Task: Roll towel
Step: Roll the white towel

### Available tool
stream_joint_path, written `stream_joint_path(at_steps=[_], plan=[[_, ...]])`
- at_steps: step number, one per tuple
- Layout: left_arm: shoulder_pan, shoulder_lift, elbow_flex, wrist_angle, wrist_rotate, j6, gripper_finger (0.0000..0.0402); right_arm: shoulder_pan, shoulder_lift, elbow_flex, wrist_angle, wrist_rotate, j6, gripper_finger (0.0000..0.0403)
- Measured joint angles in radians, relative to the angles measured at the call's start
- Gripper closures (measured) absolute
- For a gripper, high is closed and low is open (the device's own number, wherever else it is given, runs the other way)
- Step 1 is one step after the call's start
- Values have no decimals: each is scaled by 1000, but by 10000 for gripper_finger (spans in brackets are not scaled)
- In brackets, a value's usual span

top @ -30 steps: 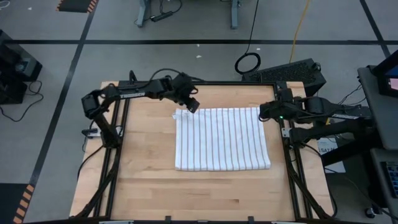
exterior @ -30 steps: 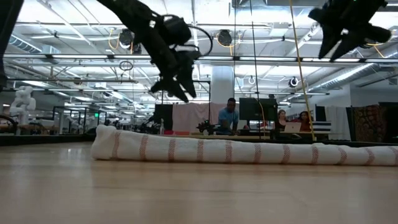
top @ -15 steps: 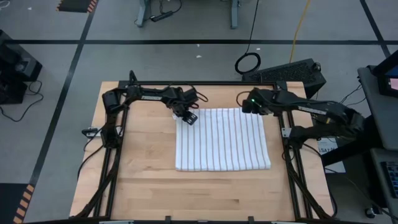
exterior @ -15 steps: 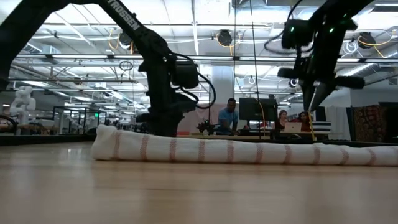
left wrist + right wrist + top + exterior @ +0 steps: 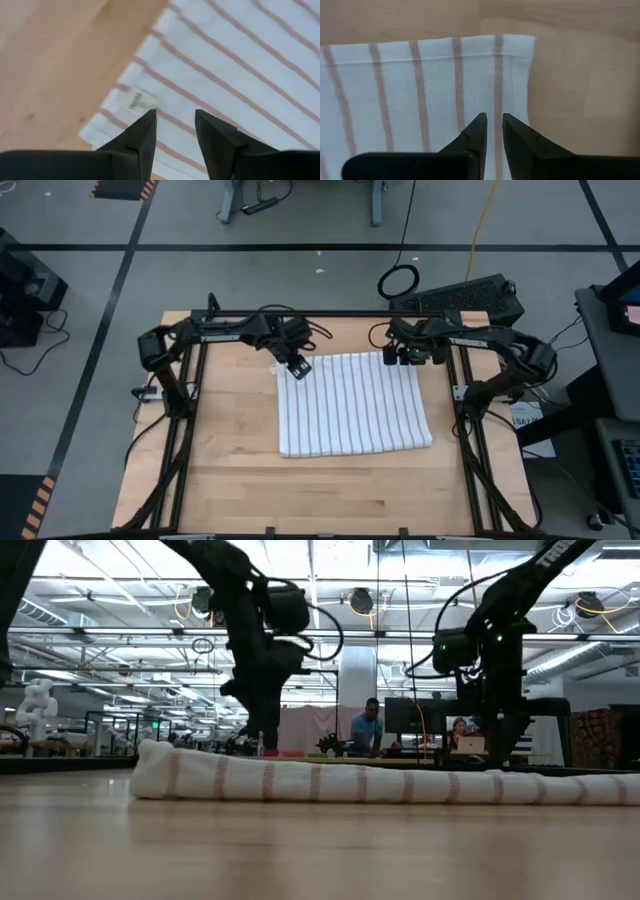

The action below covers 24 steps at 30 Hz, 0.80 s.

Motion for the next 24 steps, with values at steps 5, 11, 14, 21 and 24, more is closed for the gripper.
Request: stream_joint_path(at_steps=[5, 11, 14, 21, 24], plan=[[-46, -21, 0, -36, 58, 25, 263, 0, 75, 0, 49, -8, -30, 351], [-114, -21, -1, -33, 133, -5, 263, -3, 133, 6, 46, -48, -53, 351], [-150, -20, -1, -34, 157, -35, 263, -8, 102, 0, 12, -53, -52, 351], [-242, -21, -1, 17, 122, -136, 263, 8, -107, 0, -33, -89, -147, 351], [-280, -21, -1, 72, 118, -202, 263, 36, -211, 1, -28, -164, -255, 351]])
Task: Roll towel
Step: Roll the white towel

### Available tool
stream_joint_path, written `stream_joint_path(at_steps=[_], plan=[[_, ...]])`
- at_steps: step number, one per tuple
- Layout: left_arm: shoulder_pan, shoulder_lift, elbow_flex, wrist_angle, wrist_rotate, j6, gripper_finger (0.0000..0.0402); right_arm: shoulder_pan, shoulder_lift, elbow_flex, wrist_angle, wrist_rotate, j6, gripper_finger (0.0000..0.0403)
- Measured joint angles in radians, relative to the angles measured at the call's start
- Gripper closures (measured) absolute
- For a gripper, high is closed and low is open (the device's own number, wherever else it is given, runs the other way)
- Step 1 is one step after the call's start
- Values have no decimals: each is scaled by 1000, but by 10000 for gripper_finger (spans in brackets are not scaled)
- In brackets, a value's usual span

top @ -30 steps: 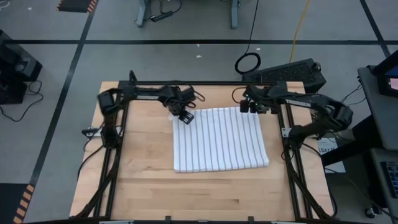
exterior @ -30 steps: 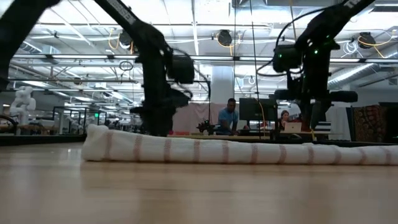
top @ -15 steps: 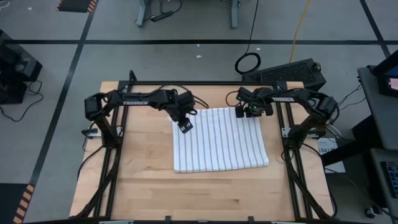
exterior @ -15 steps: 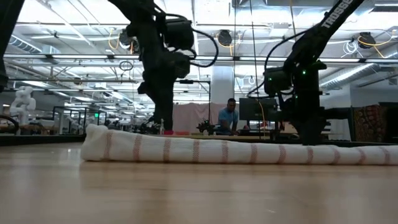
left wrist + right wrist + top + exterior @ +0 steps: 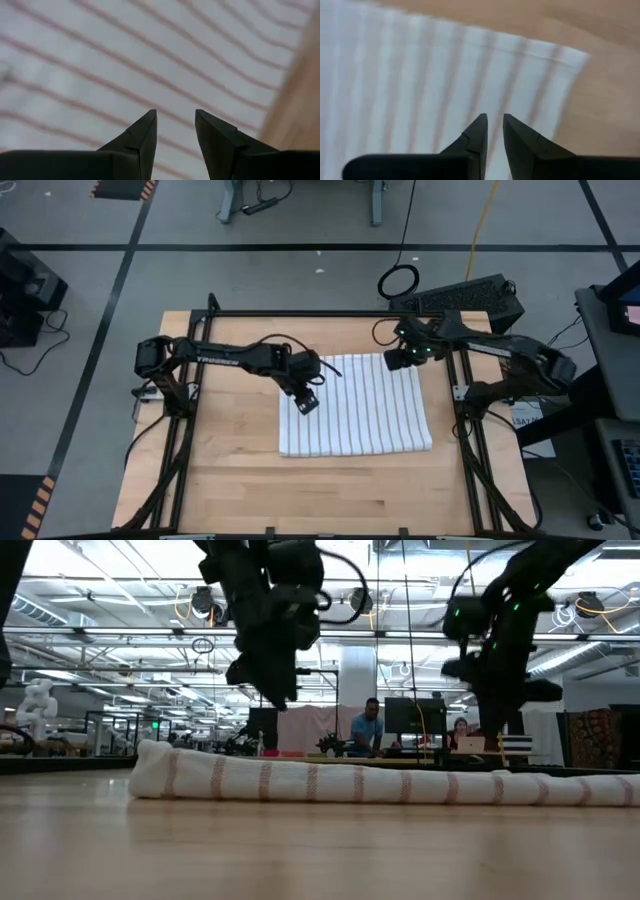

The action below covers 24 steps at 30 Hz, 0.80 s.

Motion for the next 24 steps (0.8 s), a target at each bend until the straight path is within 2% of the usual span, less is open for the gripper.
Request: stream_joint_path(at_steps=[6, 10, 17, 21, 24], plan=[[-113, 0, 0, 169, 4, -49, 263, 90, -191, -25, 30, -187, -217, 351], [-189, 0, 0, 219, -61, -93, 263, 178, -332, -107, 62, -312, -274, 351], [-270, -1, 0, 213, -121, -122, 263, 318, -549, -280, 144, -310, -267, 362], [-306, 13, 2, 203, -197, -122, 263, 372, -583, -329, 223, -309, -265, 388], [-326, 47, 1, 185, -215, -121, 263, 405, -563, -330, 252, -307, -264, 400]])
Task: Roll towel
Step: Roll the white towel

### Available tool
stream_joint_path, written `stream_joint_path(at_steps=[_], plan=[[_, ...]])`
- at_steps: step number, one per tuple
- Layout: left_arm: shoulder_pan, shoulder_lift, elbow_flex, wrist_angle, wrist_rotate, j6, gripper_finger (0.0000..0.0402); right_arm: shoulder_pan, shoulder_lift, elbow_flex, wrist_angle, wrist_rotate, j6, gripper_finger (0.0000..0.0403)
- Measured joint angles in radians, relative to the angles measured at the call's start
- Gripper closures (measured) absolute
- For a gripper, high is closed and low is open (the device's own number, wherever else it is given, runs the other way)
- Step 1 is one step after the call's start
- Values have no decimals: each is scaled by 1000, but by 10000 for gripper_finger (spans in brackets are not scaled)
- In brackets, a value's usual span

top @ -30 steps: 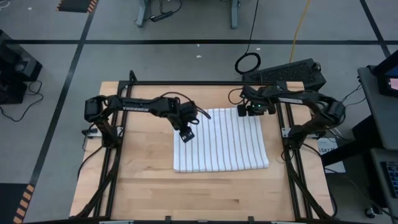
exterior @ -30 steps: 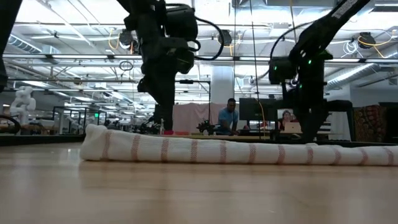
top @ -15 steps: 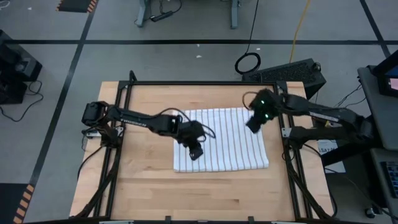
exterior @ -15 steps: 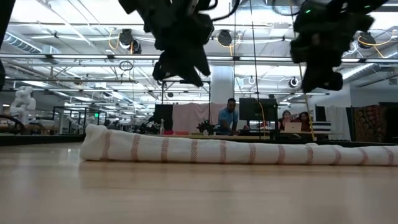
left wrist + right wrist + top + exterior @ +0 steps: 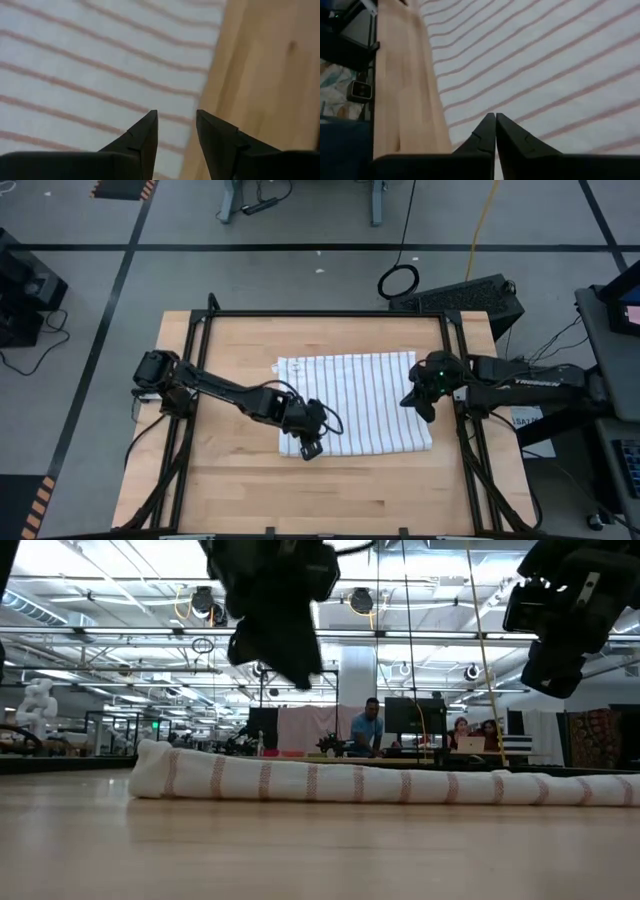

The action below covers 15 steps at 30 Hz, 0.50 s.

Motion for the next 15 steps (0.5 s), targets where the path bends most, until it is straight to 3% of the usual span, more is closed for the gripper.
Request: stream_joint_path(at_steps=[7, 15], plan=[[-39, 90, 0, 81, -3, 56, 263, 84, 68, -1, 75, 2, -57, 402], [-79, 97, 0, 78, 3, -20, 263, 168, 155, 0, 161, 2, -142, 402]])
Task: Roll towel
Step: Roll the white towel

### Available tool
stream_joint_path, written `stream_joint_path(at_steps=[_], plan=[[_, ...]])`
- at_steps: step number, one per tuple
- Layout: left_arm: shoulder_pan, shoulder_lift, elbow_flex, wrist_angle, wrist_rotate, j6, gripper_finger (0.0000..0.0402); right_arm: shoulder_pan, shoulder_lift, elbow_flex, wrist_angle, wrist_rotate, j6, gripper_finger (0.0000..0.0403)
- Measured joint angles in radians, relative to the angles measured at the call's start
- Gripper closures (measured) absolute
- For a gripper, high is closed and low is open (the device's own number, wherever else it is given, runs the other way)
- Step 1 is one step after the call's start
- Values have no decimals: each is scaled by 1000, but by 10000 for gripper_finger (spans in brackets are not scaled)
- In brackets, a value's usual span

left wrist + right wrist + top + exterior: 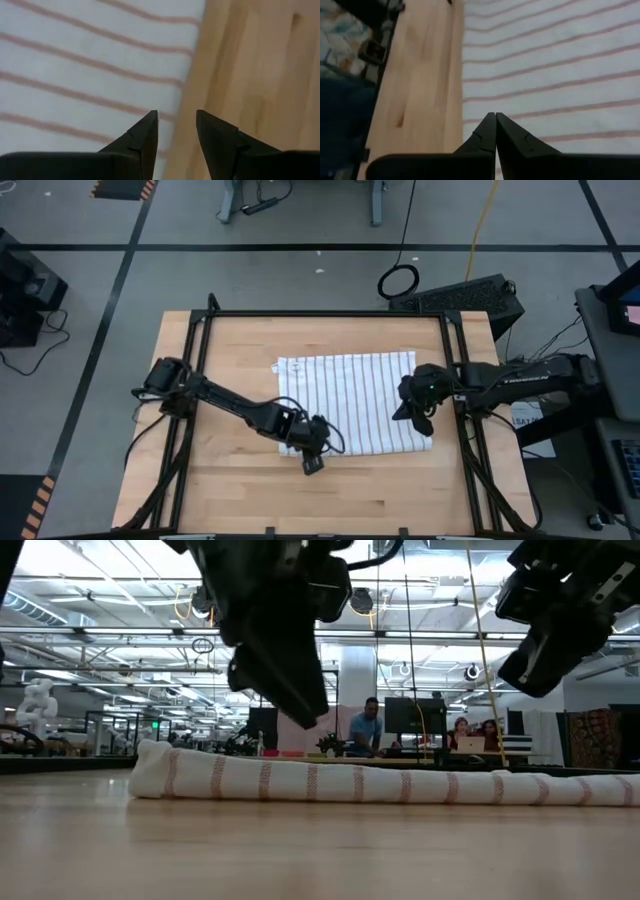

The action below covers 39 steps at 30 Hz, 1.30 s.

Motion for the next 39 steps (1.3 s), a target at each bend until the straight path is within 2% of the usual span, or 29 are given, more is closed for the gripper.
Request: stream_joint_path(at_steps=[9, 19, 28, 34, 39], plan=[[-23, 0, -69, -28, 15, -6, 265, 39, 113, 0, 99, 4, -16, 403], [-54, 0, -156, -15, 53, 3, 331, 49, 153, 0, 142, 35, 9, 403], [-97, -16, -241, -21, 121, -4, 338, 49, 150, 0, 216, 28, 106, 403], [-110, -54, -251, -128, 143, 5, 338, 49, 150, 0, 217, 29, 136, 403], [-111, -139, -258, -296, 132, 11, 338, 48, 150, 2, 218, 29, 145, 403]])
